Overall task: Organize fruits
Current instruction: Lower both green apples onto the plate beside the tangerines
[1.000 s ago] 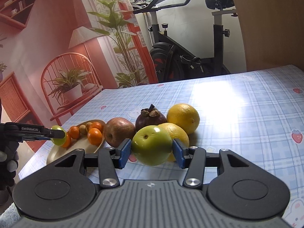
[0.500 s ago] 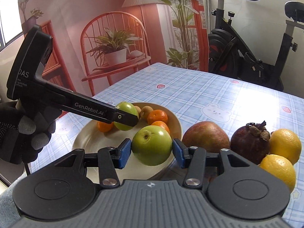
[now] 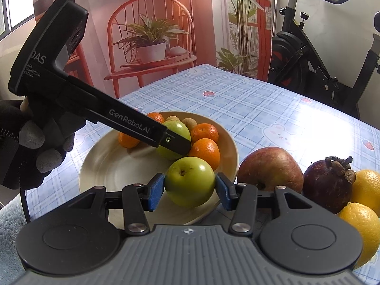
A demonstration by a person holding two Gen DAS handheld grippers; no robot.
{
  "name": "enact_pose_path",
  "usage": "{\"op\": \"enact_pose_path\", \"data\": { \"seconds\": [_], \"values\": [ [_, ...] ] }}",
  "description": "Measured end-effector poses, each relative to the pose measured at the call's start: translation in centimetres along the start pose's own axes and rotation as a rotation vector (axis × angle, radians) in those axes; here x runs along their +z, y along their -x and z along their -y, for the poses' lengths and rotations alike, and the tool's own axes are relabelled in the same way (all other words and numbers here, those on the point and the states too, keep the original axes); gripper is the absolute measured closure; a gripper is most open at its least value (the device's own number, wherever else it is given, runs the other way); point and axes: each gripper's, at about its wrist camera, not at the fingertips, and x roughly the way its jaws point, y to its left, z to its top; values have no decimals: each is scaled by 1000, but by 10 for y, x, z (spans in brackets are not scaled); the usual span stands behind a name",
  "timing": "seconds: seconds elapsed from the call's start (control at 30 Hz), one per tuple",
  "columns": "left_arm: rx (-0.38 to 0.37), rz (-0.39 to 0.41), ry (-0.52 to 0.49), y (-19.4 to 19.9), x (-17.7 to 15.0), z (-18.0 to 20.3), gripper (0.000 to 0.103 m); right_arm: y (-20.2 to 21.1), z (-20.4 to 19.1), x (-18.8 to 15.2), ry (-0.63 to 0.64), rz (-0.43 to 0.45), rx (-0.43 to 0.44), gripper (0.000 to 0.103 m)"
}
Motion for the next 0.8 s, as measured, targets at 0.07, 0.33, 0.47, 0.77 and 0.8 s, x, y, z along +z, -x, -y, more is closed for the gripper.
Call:
{"op": "enact_pose_path", "data": {
  "seconds": [0.07, 0.33, 0.47, 0.77, 0.8],
  "values": [
    [-20, -2, 33, 0, 2, -5, 53, -1, -1, 0, 4, -5, -1, 53],
    [-25, 23, 25, 12, 0, 0, 52, 2, -3, 1, 17, -14, -14, 52],
    [-14, 49, 9, 21, -2, 4, 52, 9, -3, 1, 8, -7, -18, 52],
    [12, 94, -3, 34, -8, 7, 61, 15, 0, -1, -9, -3, -27, 59],
    [13, 97, -2, 35, -8, 7, 61, 14, 1, -1, -14, -3, -17, 63]
  ]
}}
